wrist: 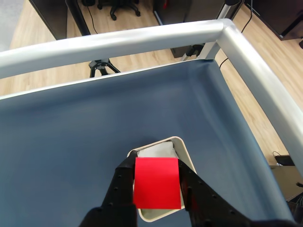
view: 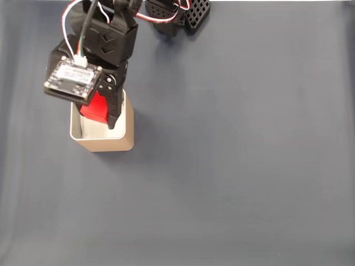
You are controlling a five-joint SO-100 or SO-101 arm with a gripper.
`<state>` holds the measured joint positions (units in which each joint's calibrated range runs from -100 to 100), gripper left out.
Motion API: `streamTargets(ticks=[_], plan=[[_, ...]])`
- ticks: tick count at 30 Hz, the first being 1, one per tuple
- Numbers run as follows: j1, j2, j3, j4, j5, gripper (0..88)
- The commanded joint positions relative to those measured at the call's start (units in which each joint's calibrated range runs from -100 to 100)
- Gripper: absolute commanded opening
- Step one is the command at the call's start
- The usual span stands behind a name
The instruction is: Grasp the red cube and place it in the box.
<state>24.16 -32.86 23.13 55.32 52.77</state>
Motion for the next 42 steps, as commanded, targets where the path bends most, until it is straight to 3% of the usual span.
streamTargets(ticks=[1,42], plan=[[0.6,0.1,-1.7,-1.9,-0.4,9.9],[2.9,-3.5,1.9,-2.3,-0.5,10.3]])
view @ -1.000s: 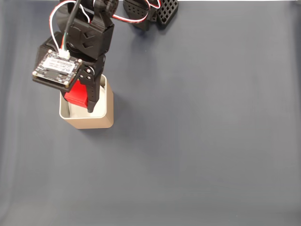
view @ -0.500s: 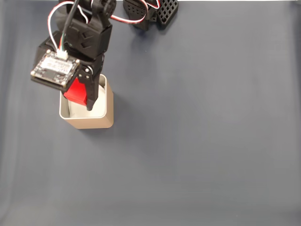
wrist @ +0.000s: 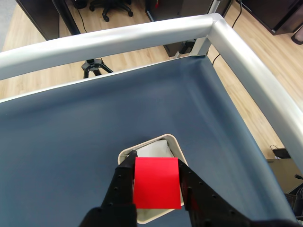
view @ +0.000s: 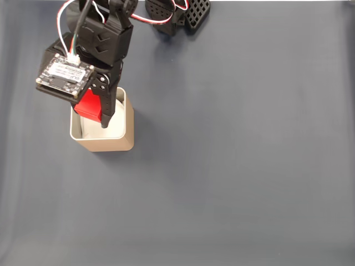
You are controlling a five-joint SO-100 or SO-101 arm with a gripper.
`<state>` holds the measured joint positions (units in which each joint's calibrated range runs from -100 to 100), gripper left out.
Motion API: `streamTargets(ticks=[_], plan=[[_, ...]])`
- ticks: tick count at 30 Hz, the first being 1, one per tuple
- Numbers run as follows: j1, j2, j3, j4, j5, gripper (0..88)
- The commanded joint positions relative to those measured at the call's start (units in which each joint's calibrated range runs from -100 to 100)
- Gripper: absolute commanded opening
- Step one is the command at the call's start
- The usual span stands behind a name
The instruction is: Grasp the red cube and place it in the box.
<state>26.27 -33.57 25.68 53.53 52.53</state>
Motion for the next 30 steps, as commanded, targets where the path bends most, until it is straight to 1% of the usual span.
streamTargets(ticks=[1,6,13,15,18,21,27,30], plan=[[0.8,-2.8,-0.6,-0.6,-0.3,10.5],[0.8,-2.7,-0.6,-0.7,-0.8,13.7],[1.0,-2.5,-0.6,-1.1,-1.8,21.0],[1.0,-2.5,-0.6,-1.5,-2.1,24.0],[1.2,-2.4,-0.6,-2.4,-3.4,31.8],[1.4,-2.2,-0.6,-2.5,-3.6,36.3],[1.7,-2.0,-0.6,-2.5,-3.9,43.1],[1.9,-2.0,-0.5,-2.5,-3.7,44.8]])
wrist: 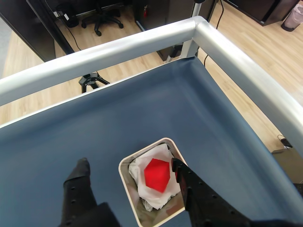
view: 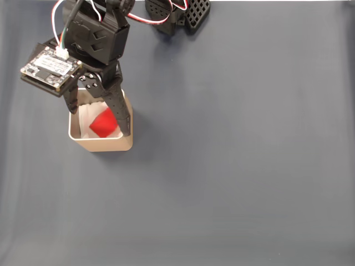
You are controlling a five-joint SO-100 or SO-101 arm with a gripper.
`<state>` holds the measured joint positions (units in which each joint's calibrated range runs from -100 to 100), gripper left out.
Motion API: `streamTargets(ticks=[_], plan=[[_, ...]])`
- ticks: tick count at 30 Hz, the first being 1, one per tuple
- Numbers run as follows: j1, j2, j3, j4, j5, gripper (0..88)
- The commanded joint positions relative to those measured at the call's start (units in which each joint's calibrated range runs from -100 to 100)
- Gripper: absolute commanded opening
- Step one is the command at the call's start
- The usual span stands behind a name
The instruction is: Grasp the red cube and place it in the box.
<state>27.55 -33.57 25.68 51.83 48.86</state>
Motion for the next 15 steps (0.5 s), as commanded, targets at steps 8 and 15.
streamTargets(ticks=[8,15], plan=[[0.7,-2.3,-0.3,-1.0,-0.3,48.5],[0.8,-2.3,-0.3,-1.7,-0.3,48.6]])
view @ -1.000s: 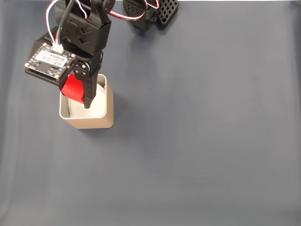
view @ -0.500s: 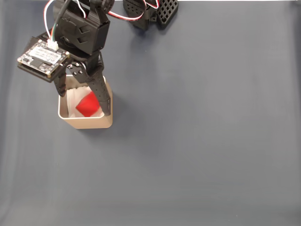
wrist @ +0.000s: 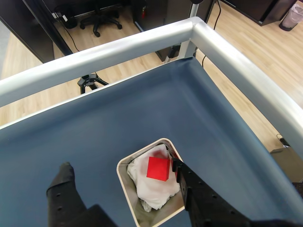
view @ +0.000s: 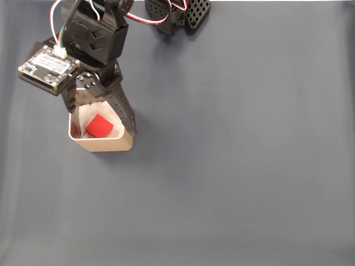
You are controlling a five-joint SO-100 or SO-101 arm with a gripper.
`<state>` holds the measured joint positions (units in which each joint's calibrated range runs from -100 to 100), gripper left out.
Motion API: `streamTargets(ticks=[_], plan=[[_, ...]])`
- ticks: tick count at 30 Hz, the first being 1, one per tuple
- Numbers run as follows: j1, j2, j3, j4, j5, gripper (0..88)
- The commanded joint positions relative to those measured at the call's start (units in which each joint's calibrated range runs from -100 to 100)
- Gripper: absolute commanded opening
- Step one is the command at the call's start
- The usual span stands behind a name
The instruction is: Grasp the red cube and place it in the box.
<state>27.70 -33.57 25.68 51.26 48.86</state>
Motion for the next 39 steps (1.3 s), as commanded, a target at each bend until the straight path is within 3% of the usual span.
streamTargets(ticks=[1,19,39], plan=[[0.7,-2.3,-0.3,-1.2,-0.3,48.6],[1.2,-2.3,0.7,-3.8,-0.7,43.6],[-7.6,-13.2,8.8,-5.4,-0.8,0.3]])
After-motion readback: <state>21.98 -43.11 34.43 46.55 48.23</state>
